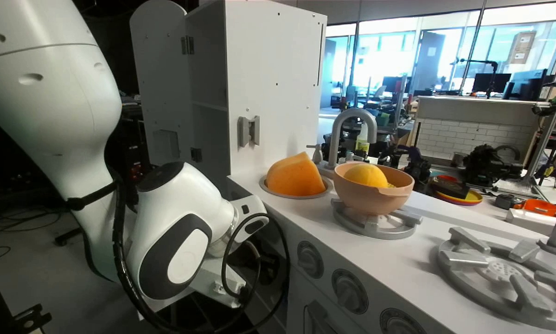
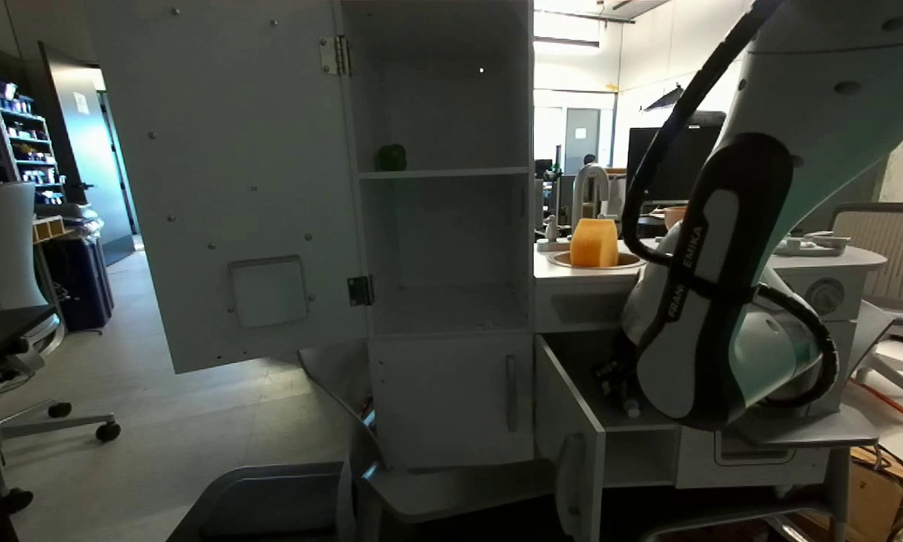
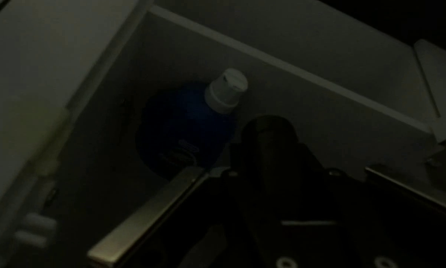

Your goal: Open the right cabinet door then put the black bottle and orange sponge in the top compartment of the right cabinet respectively

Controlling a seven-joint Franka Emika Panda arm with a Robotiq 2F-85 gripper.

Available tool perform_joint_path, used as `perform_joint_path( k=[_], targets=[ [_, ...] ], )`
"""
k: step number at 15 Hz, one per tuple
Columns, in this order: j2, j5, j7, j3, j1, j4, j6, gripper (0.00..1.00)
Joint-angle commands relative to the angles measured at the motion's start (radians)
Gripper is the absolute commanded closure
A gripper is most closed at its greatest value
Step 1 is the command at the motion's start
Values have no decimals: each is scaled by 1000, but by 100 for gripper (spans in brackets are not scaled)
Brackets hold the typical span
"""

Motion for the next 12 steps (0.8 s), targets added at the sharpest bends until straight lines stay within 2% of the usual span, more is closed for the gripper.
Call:
perform_joint_path(
  k=[1,7,12],
  targets=[
    [99,34,-53,-14,14,81,111,89],
    [225,95,-66,-49,58,197,153,89],
    [319,185,-68,-104,124,304,158,89]
  ],
)
